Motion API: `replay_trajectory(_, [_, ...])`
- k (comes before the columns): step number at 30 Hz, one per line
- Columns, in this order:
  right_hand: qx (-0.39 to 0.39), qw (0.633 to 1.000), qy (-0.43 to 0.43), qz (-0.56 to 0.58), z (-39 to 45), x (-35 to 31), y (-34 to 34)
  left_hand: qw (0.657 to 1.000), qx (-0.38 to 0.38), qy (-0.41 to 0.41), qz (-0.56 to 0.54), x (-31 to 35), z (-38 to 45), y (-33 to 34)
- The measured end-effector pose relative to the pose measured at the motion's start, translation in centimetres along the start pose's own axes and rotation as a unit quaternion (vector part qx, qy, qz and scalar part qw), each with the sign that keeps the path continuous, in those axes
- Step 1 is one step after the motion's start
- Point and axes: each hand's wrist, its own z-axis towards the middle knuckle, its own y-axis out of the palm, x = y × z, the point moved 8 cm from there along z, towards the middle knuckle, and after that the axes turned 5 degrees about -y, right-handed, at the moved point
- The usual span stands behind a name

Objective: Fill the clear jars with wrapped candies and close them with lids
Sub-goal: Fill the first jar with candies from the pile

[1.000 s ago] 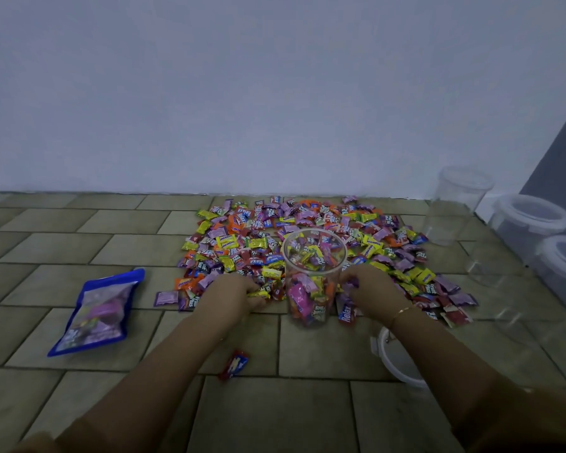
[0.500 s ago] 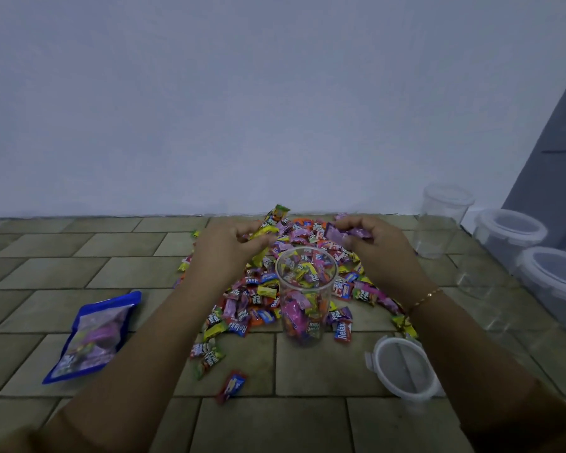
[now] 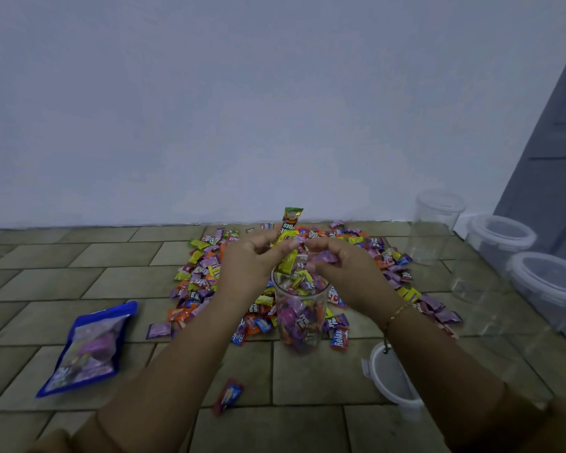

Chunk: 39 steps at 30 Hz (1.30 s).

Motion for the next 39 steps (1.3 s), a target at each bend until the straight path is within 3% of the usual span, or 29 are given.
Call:
replay_trajectory(4, [-0.013,0.997,0.014,0.073,-0.3,0.3,0.6,1.000,-0.005,0.005,0.018,-1.0,-0.1,0.4])
replay_trajectory(13, [0.027,0.994,0.001,0.109,-0.5,0.5,-0.3,1.000,-0.011,0.017,0.019,-1.5,-0.6,0.9])
replay_trajectory(19, [0.044,0.996,0.007,0.081,-0.9,0.3,-0.8,0.998,-0.029,-0.006,0.061,-1.9,-0.9,1.1])
replay_trajectory(26, [0.049,0.996,0.006,0.070,-1.3,0.3,-1.0,0.996,-0.050,0.030,0.064,-1.6,-1.1,1.5])
replay_trajectory(32, [0.079,0.997,0.005,0.021,-1.8,0.8,-1.9,0.997,-0.032,0.036,0.063,-1.9,-1.4,0.7])
replay_trajectory(35, [0.122,0.990,0.024,-0.071,-2.3,2.0,-3.2,0.997,0.011,0.043,0.070,-1.9,-1.8,-1.0])
replay_trajectory(37, [0.100,0.983,0.038,-0.146,-2.6,3.0,-3.3,0.995,0.018,0.037,0.095,-2.4,-2.3,-1.9])
replay_trajectory(39, [0.032,0.975,0.063,-0.209,-2.9,4.6,-2.5,0.991,-0.006,0.013,0.133,-3.3,-2.7,-2.6])
